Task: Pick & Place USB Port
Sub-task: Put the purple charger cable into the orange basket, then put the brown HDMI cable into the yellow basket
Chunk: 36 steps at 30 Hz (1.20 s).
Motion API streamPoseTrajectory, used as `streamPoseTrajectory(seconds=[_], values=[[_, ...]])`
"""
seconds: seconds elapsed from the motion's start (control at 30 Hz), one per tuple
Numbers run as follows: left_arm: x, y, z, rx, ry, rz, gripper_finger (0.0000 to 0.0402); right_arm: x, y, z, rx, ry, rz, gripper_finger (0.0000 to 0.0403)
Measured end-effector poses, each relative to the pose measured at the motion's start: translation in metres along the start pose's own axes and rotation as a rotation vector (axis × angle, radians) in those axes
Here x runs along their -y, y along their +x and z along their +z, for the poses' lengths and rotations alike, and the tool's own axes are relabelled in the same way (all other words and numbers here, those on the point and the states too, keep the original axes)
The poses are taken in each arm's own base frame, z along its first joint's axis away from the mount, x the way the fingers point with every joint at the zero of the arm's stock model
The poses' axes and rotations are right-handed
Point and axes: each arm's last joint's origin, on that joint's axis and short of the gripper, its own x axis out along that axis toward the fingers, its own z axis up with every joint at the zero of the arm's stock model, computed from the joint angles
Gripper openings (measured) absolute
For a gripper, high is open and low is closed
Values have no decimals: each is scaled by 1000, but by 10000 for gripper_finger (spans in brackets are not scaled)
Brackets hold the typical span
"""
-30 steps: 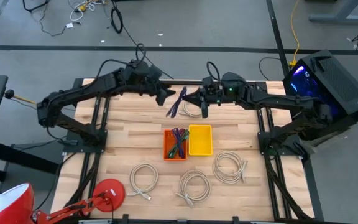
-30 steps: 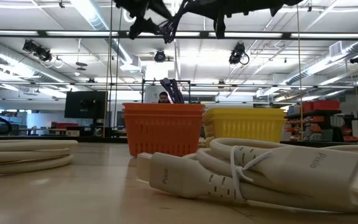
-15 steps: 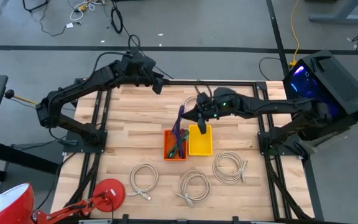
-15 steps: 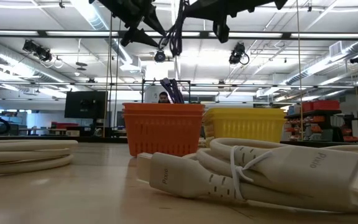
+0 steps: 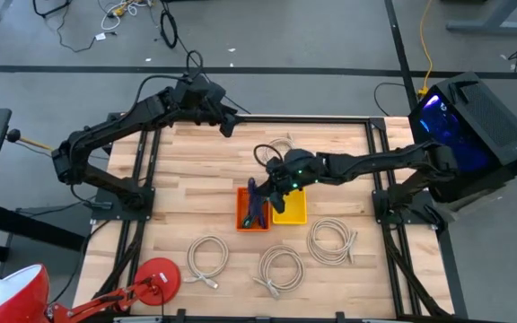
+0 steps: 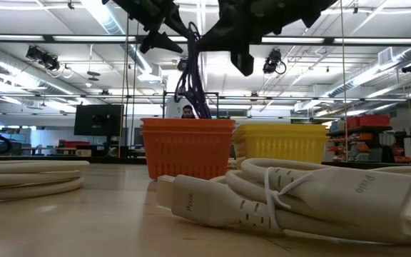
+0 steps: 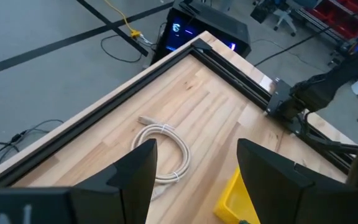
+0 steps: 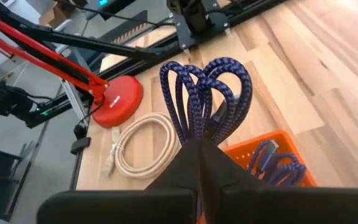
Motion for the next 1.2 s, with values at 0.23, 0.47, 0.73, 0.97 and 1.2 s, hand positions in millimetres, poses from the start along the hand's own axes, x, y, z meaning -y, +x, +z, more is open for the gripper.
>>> streamPoseTrajectory(seconds=[0.23,0.47,0.73,0.97,1.2], values=[[0,0,-1,-13,-1,-12,227,2,12,-9,-42,27,-10,0],[0,0,-1,-13,-1,-13,227,5,12,-14,-91,27,-40,0],[0,0,-1,-12,-2,-13,227,7,13,-17,-94,16,-44,0],[0,0,-1,-11,-5,-13,227,14,14,-29,-129,46,-55,7],[0,0,-1,-9,-4,-14,227,13,15,-26,-102,15,-31,64]])
